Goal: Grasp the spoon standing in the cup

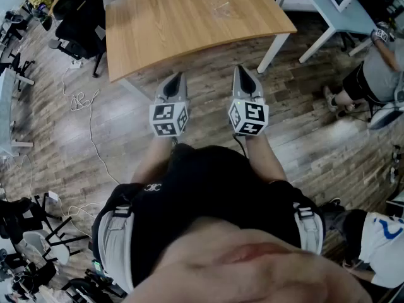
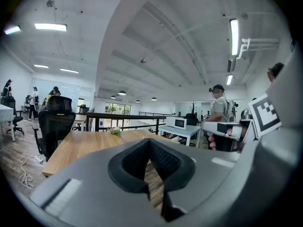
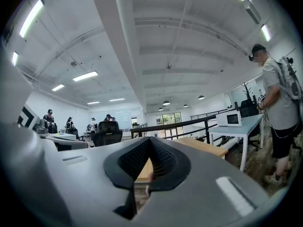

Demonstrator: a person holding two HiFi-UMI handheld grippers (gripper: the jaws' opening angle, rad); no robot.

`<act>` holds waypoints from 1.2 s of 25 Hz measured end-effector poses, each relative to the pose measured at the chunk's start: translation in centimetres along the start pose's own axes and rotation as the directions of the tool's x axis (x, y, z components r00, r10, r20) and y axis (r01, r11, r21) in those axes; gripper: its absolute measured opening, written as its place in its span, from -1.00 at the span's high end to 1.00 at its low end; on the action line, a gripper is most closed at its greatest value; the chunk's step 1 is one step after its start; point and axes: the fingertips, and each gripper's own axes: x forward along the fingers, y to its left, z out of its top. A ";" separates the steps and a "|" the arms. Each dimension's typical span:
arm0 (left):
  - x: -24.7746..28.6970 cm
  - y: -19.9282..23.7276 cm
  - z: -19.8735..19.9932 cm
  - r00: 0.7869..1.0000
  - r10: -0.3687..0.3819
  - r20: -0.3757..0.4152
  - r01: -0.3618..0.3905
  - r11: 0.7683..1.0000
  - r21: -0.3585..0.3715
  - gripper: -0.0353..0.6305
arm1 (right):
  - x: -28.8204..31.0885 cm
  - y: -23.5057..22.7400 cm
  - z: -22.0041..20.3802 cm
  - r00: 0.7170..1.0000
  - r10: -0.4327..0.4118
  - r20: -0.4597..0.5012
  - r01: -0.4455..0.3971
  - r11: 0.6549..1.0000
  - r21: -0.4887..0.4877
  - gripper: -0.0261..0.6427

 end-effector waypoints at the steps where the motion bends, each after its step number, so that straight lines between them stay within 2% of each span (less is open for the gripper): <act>1: 0.0 -0.1 0.1 1.000 -0.002 0.002 0.002 1.000 0.005 0.86 | 0.0 0.0 0.0 1.000 0.001 0.000 -0.001 1.000 0.000 0.93; 15: 0.8 -3.0 -0.2 1.000 -0.010 -0.002 0.010 0.999 0.048 0.86 | -1.5 -1.4 0.1 0.999 0.046 -0.002 -0.046 0.998 0.044 0.92; 21: 0.9 -3.7 -0.8 1.000 -0.013 -0.014 0.013 0.998 0.065 0.86 | -1.8 -1.6 -0.4 0.998 0.057 -0.011 -0.057 0.998 0.032 0.92; 23: 1.3 -3.4 -1.1 1.000 -0.015 -0.020 0.016 0.998 0.059 0.86 | -1.4 -1.6 -0.2 0.999 0.051 -0.006 -0.051 0.998 0.033 0.92; 28: 4.3 -2.9 -1.9 0.997 -0.060 -0.042 0.060 0.998 -0.011 0.86 | 0.2 -2.3 -0.6 1.000 0.028 -0.007 -0.028 0.999 0.015 0.92; 30: 5.4 -3.1 -1.6 0.997 -0.069 -0.036 0.069 0.998 -0.002 0.86 | 0.9 -3.3 -0.7 1.000 0.014 -0.016 -0.014 1.000 0.018 0.92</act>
